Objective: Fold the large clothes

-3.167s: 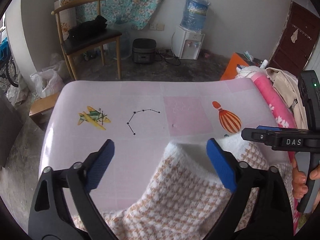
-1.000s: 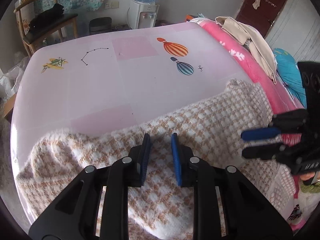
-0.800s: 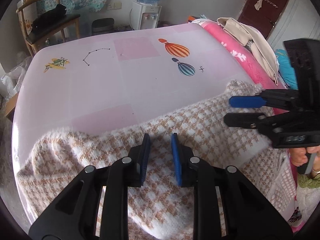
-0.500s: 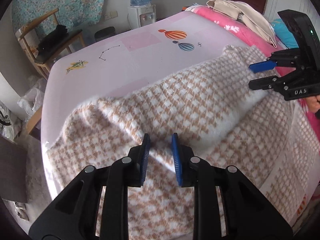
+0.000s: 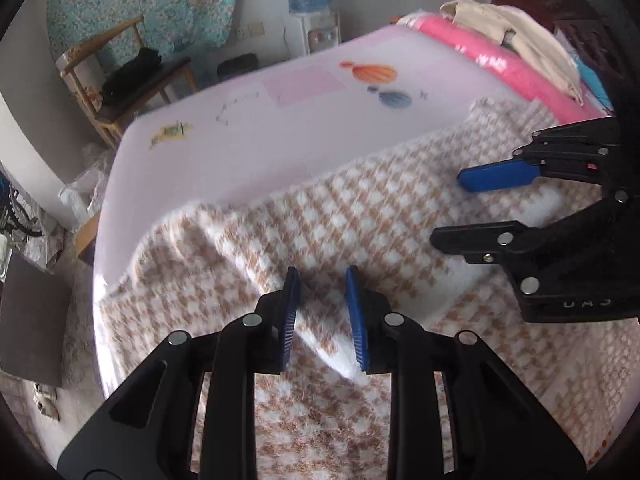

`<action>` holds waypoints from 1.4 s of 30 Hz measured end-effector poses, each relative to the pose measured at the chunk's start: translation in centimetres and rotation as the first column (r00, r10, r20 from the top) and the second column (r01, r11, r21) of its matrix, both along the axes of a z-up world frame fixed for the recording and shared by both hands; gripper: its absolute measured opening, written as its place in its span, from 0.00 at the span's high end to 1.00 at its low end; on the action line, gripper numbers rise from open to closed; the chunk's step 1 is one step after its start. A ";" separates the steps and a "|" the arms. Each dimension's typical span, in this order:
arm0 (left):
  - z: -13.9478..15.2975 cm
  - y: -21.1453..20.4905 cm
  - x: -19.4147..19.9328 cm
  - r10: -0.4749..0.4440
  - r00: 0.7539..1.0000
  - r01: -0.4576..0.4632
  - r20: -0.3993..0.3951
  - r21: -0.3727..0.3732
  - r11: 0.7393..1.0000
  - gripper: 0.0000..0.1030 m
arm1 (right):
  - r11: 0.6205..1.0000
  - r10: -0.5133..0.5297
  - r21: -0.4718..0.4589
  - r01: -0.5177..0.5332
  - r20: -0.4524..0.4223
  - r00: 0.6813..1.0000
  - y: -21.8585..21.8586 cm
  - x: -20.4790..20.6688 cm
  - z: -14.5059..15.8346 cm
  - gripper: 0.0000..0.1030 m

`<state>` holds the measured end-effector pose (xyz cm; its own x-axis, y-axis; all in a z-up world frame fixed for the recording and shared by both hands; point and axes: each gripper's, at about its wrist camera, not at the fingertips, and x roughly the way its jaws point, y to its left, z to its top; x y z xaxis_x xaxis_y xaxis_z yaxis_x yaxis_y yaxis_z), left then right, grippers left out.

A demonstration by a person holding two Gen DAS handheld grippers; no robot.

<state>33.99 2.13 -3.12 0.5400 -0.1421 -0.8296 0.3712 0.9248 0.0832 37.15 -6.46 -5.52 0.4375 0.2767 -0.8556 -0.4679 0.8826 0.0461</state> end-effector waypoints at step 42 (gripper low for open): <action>1.3 12.7 -23.1 0.341 0.940 -0.331 -0.026 -0.325 0.886 0.36 | 0.983 -0.181 0.016 0.185 -0.130 0.975 -3.9 -21.2 -1.8 0.26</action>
